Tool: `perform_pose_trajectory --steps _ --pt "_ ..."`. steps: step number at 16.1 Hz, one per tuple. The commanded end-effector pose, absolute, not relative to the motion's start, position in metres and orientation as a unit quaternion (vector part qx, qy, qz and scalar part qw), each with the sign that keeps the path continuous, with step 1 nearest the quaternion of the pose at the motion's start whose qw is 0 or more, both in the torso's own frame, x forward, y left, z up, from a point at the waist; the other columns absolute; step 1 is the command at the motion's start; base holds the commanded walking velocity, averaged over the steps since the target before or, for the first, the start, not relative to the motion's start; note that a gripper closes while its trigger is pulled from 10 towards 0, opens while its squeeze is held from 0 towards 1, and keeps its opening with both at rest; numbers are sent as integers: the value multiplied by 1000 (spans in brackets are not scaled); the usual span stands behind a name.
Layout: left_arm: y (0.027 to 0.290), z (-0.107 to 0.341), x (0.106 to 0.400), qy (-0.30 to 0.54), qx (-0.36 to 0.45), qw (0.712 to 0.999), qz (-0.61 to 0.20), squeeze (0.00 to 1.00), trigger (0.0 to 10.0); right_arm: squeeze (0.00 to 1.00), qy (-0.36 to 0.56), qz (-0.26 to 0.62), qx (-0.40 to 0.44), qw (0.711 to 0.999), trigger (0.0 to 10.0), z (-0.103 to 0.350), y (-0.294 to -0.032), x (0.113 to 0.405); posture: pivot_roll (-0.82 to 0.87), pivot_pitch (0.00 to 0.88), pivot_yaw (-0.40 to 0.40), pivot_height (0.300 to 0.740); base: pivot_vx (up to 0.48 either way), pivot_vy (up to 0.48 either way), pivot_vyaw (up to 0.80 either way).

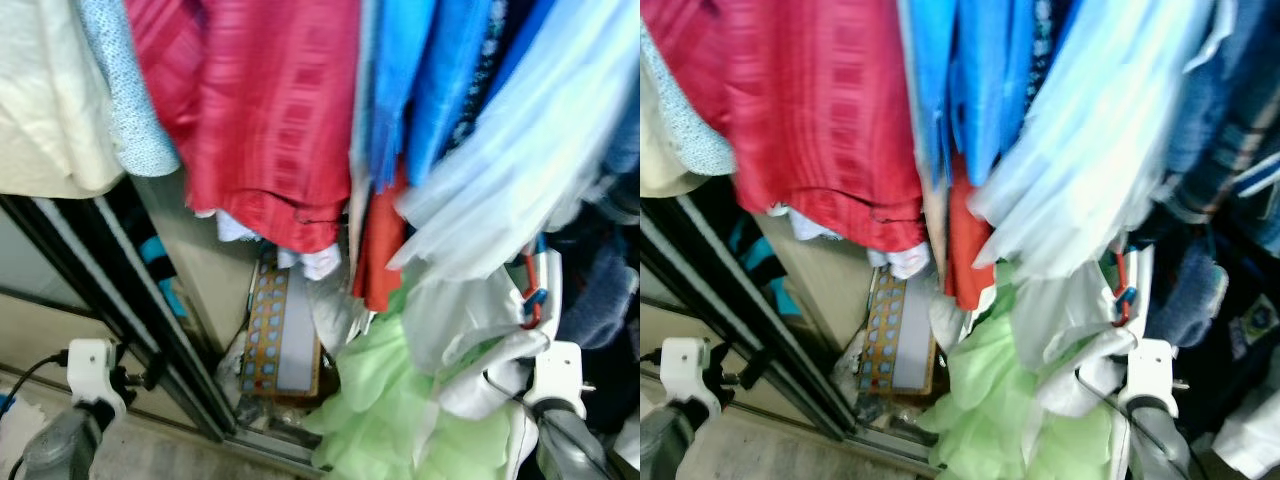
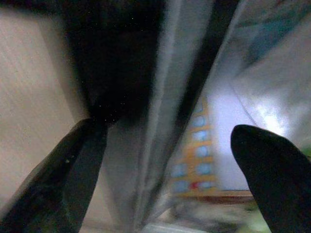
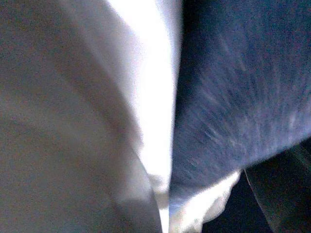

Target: Clean up the room

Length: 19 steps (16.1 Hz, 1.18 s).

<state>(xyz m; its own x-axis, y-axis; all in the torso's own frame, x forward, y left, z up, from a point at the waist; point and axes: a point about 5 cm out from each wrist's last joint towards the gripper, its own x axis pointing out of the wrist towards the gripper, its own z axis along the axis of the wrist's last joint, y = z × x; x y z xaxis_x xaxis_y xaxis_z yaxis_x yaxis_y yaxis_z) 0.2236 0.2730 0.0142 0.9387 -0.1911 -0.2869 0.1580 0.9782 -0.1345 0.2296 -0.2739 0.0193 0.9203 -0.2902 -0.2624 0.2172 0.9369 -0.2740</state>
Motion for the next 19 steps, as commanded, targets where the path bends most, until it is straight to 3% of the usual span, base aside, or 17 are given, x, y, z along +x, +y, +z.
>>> perform_pose_trajectory --steps 1,7,12,15,19 --pt "241 39 240 93 -41 978 -181 0 10000 0 118 -103 -138 978 10000 35 -260 236 -92 0 15 740 0 0 0" --pt "193 89 240 -4 -41 967 -252 0 10000 0 27 -56 -170 983 10000 93 -228 230 -100 0 13 740 0 0 0" --pt "183 90 228 23 -33 968 -248 0 10000 0 88 -39 -204 974 10000 80 -231 166 -115 0 16 740 0 0 0" --pt "171 97 230 17 -25 971 -235 0 10000 0 33 -36 -198 979 10000 108 -217 182 -124 0 25 740 0 0 0" --pt "162 108 234 1 -25 970 -243 0 10000 0 26 -36 -196 980 10000 111 -215 191 -119 0 24 740 0 0 0"
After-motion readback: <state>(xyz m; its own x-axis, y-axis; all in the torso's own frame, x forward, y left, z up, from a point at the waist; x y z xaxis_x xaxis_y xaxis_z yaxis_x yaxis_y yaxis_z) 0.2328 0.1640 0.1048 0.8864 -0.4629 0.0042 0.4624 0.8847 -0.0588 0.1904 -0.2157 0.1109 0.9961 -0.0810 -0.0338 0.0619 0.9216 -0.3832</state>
